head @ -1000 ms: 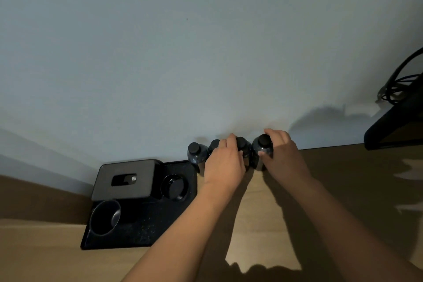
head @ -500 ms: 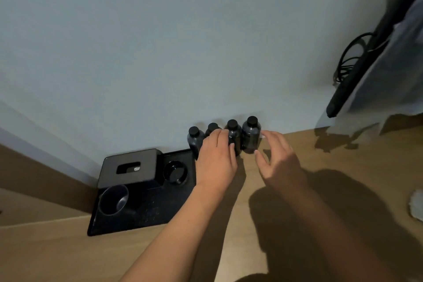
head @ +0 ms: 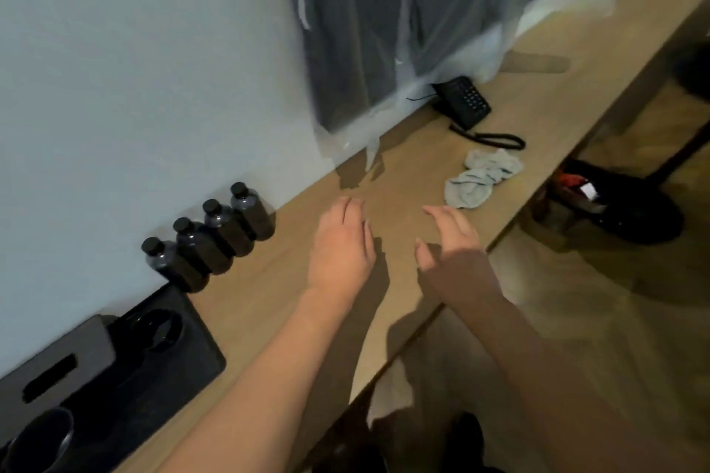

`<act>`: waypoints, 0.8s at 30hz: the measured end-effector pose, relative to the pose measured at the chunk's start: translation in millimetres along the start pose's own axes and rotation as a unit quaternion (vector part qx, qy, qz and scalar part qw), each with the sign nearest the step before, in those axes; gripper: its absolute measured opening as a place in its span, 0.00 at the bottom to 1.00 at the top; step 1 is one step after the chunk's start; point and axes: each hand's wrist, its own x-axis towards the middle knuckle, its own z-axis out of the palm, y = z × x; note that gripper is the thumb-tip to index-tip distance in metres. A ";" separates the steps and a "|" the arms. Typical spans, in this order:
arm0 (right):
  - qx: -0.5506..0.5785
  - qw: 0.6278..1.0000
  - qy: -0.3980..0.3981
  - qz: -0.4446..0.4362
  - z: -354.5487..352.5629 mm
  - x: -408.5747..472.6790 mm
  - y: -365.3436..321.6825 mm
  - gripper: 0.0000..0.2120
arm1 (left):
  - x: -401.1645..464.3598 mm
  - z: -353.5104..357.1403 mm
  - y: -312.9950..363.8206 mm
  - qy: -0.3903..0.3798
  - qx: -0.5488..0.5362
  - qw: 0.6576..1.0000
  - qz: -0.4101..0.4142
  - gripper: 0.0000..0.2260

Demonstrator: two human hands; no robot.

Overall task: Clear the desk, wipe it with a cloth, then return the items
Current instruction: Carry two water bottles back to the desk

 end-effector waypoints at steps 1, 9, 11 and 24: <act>-0.007 1.000 0.019 0.009 -16.1 -6.5 13.8 0.24 | 2.5 7.4 20.5 -0.009 -0.002 1.000 0.019 0.16; -0.046 0.985 0.126 0.107 -181.1 -62.9 163.9 0.24 | 14.7 107.0 235.3 -0.071 -0.065 0.984 0.151 0.16; -0.056 0.976 0.138 0.157 -225.4 -79.6 204.9 0.25 | 10.4 135.7 299.2 -0.082 -0.083 0.976 0.184 0.16; -0.091 0.941 0.201 0.255 -401.7 -136.9 388.6 0.22 | 2.2 260.0 559.3 -0.146 -0.104 0.937 0.300 0.16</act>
